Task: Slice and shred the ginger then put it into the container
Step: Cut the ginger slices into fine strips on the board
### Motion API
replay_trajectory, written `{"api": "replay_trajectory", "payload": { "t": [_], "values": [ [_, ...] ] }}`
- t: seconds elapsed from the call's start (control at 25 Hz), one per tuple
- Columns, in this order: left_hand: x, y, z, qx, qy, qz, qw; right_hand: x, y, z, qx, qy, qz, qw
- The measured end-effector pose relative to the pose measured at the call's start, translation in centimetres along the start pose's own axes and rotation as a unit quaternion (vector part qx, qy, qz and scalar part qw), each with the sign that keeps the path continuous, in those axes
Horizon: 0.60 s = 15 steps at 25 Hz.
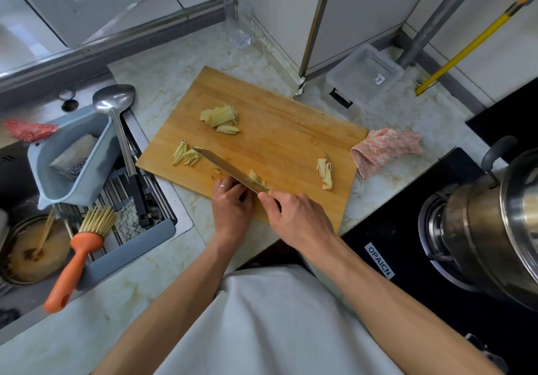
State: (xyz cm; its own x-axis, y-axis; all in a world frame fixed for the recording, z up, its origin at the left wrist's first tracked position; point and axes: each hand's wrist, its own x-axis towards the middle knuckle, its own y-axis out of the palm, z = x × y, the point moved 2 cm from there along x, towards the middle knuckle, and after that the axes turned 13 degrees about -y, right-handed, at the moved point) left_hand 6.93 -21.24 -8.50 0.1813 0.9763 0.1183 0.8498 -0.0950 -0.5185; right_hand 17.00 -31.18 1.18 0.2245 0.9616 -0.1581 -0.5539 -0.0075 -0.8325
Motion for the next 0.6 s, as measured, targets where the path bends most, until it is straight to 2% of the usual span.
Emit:
{"api": "replay_trajectory", "payload": {
  "t": [0.4,0.6],
  "values": [
    [-0.13,-0.02,-0.01,-0.005,-0.002,0.007,1.000,0.55,0.16,0.15,-0.027,0.000,0.012,1.000],
    [-0.04,-0.09,-0.08,0.006,0.002,0.005,1.000,0.37,-0.29,0.08,0.000,0.006,0.008,1.000]
  ]
}}
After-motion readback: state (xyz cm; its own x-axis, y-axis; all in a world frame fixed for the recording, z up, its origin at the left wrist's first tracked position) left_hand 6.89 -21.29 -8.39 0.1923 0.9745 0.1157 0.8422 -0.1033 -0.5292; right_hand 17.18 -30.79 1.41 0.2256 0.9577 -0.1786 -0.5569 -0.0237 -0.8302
